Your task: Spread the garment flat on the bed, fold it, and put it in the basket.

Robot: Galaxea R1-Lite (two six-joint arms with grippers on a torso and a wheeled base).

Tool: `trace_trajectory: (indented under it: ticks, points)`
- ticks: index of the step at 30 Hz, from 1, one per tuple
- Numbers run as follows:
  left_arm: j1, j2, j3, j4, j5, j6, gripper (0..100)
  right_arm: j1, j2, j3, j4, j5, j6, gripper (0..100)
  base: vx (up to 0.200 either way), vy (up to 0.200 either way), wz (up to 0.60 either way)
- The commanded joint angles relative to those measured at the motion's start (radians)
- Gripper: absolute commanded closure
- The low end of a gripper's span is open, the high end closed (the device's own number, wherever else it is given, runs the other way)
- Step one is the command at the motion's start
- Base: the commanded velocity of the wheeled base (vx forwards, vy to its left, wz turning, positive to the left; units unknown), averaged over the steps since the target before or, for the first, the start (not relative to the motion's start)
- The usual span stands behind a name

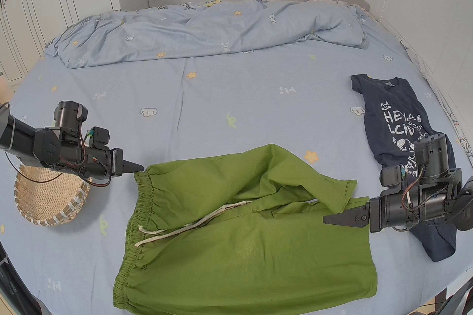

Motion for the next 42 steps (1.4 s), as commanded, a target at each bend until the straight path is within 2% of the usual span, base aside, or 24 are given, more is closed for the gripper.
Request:
trace_trajectory:
  ticks: [1, 5, 6, 12, 17, 24, 42]
  points:
    - [-0.001, -0.004, 0.014, 0.0, 0.0, 0.006, 100, -0.02, -0.017, 0.026, 0.0, -0.003, -0.004, 0, 0.0, 0.0, 0.0]
    - [-0.001, -0.009, 0.016, 0.0, 0.0, 0.01, 100, -0.077, -0.014, -0.005, -0.013, -0.006, -0.001, 0, 0.0, 0.0, 0.0]
    - [-0.001, -0.009, 0.016, 0.0, 0.0, 0.01, 100, -0.108, -0.011, -0.051, -0.006, -0.005, 0.002, 0, 0.0, 0.0, 0.0]
    - [-0.001, -0.01, 0.018, 0.0, 0.0, 0.01, 100, -0.172, 0.035, -0.195, -0.003, -0.003, 0.039, 0, 0.0, 0.0, 0.0]
    - [-0.001, -0.015, 0.018, 0.0, 0.0, 0.012, 100, -0.177, 0.116, -0.267, -0.003, -0.005, 0.087, 0, 0.0, 0.0, 0.0]
    - [0.0, -0.015, 0.016, 0.0, 0.0, 0.01, 100, -0.209, 0.256, -0.293, -0.019, -0.005, 0.091, 0, 0.0, 0.0, 0.0]
    - [0.0, -0.01, 0.013, 0.0, 0.0, 0.012, 100, -0.2, 0.279, -0.281, -0.011, -0.005, 0.091, 0, 0.0, 0.0, 0.0]
